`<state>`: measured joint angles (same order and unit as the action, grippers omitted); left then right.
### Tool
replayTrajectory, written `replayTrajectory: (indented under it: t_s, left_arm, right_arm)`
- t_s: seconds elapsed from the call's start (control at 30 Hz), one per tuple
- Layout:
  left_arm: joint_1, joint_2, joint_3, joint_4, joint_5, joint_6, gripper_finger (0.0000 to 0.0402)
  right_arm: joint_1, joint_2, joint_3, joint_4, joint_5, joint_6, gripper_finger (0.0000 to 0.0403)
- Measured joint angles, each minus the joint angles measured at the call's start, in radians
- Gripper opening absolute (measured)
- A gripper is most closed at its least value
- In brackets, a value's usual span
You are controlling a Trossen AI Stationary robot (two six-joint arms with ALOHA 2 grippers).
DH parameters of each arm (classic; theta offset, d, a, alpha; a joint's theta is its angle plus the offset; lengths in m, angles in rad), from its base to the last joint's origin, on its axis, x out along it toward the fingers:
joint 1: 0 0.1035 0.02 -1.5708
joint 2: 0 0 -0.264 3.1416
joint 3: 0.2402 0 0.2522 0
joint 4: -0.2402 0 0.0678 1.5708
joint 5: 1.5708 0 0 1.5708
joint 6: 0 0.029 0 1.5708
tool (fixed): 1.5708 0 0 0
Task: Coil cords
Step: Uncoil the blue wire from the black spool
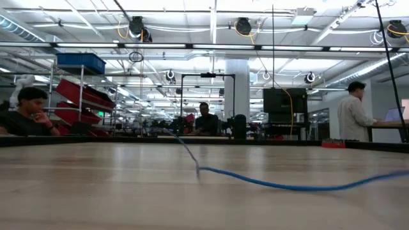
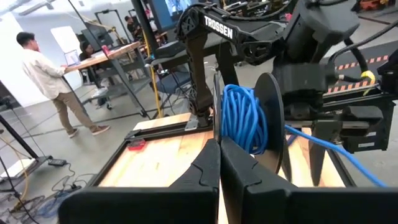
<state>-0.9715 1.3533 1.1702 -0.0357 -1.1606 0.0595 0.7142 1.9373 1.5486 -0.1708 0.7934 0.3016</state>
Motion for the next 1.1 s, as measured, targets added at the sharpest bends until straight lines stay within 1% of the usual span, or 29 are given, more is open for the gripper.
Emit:
replayTrajectory:
  t_s: [0.1,0.17,0.23,0.37,0.5,0.63,0.8,1.1]
  left_arm:
    - [0.003,0.001,0.000,0.000,0.000,-0.001,0.0001]
    - [0.004,0.001,0.000,0.000,0.000,-0.002,0.0001]
    - [0.008,0.001,0.000,0.000,0.003,-0.003,0.0001]
    - [0.016,0.005,0.000,0.001,0.040,-0.023,0.0001]
    - [0.029,0.012,0.000,0.001,0.072,-0.027,0.0001]
    - [0.036,0.015,0.000,0.000,0.082,-0.028,0.0001]
    - [0.037,0.015,0.000,0.003,0.095,-0.028,0.0001]
    - [0.037,0.015,0.000,0.003,0.095,-0.028,0.0001]
  right_arm:
    - [-0.002,0.000,0.000,0.098,0.068,-0.080,0.0143]
    - [-0.002,0.003,0.000,0.134,0.133,-0.102,0.0159]
    - [-0.002,0.007,0.000,0.164,0.168,-0.118,0.0174]
    - [-0.018,0.020,0.000,0.200,0.170,-0.123,0.0195]
    - [-0.036,0.031,0.000,0.203,0.170,-0.111,0.0198]
    - [-0.045,0.038,0.000,0.204,0.181,-0.107,0.0190]
    - [-0.052,0.039,0.000,0.206,0.178,-0.104,0.0168]
    - [-0.064,0.039,0.000,0.205,0.178,-0.079,0.0104]
